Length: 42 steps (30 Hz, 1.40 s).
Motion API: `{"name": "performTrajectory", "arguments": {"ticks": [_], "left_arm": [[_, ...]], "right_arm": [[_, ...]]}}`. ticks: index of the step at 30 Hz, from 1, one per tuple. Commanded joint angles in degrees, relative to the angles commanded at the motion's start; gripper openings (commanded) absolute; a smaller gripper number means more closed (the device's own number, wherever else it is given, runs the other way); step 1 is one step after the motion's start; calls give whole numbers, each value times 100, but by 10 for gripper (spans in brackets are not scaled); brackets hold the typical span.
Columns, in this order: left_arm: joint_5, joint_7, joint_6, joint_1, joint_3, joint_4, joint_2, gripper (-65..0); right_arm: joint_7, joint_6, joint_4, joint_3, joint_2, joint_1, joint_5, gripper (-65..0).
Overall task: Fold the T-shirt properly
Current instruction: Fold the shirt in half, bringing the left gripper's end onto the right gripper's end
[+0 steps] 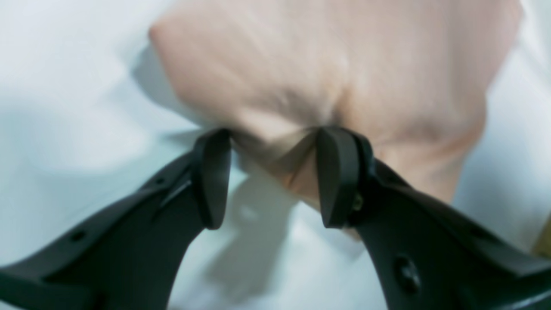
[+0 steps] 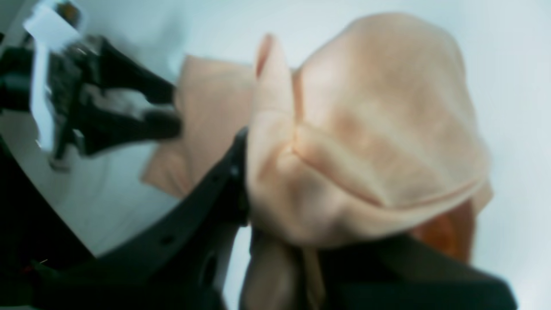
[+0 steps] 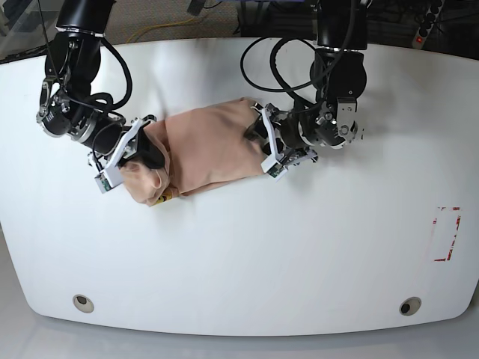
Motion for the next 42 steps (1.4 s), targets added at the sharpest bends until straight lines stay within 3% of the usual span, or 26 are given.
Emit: {"name": "performTrajectory", "arguments": {"ticks": [3, 12, 15, 18, 21, 23, 27, 37, 42], "left_arm": [[0, 0, 0, -9, 53, 0, 35, -357], [0, 0, 0, -9, 53, 0, 26, -357], [0, 0, 0, -18, 44, -9, 0, -357], [0, 0, 0, -18, 44, -9, -9, -357], [-9, 0, 0, -18, 35, -9, -9, -357], [-9, 0, 0, -18, 35, -9, -9, -357], [-26, 0, 0, -18, 9, 18, -18, -357], [-44, 0, 0, -193, -1064, 44, -18, -357], [-53, 0, 0, -281, -1125, 44, -246, -357]], "right_arm": [[0, 0, -18, -264, -9, 202, -237, -631], [18, 26, -18, -1257, -255, 519, -2242, -626], [18, 26, 0, -1538, -475, 598, -2901, -531], [18, 35, 44, -1829, -642, 589, -3314, -349], [18, 26, 237, -2180, -677, 580, -3481, -198], [18, 18, 360, -2312, -695, 571, -3473, -155], [18, 35, 378, -2356, -879, 501, -3455, -155], [202, 53, 651, -2338, -1011, 299, -3446, -157], [202, 53, 651, -2338, -1029, 290, -3446, -157]]}}
